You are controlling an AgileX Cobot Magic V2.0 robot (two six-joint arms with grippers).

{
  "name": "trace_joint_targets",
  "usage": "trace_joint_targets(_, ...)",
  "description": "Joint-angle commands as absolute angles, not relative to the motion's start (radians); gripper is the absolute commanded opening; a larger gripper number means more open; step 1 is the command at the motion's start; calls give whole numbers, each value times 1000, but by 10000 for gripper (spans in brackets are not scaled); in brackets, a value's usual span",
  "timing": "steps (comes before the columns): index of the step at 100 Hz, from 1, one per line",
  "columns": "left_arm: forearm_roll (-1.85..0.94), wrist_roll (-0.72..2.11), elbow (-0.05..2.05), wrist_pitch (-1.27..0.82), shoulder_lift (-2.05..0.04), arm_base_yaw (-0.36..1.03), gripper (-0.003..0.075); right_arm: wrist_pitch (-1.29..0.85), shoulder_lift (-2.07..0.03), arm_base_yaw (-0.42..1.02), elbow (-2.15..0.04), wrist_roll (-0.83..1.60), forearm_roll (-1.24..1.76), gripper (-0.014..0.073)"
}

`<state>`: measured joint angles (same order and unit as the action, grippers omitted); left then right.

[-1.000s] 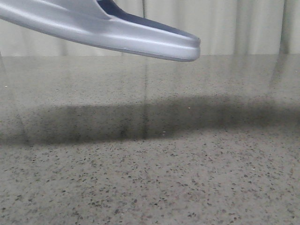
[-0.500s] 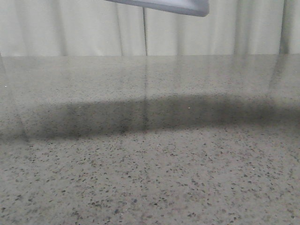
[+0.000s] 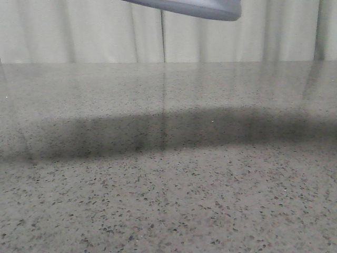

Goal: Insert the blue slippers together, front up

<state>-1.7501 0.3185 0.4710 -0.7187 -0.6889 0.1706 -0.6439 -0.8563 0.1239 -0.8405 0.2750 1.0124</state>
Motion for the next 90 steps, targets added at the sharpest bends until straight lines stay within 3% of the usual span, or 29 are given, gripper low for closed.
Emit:
trace_joint_targets(1, -1861, 290, 507, -897, -690, 180, 16, -691, -857, 128, -847, 302, 1102, -107)
trace_joint_targets(54, -1861, 289, 507, -999, -690, 180, 16, -744, -857, 131, -827, 371, 1173, -107)
trace_joint_targets(90, -1861, 289, 507, -1014, -690, 180, 16, -711, -907, 261, -827, 413, 1177, -107)
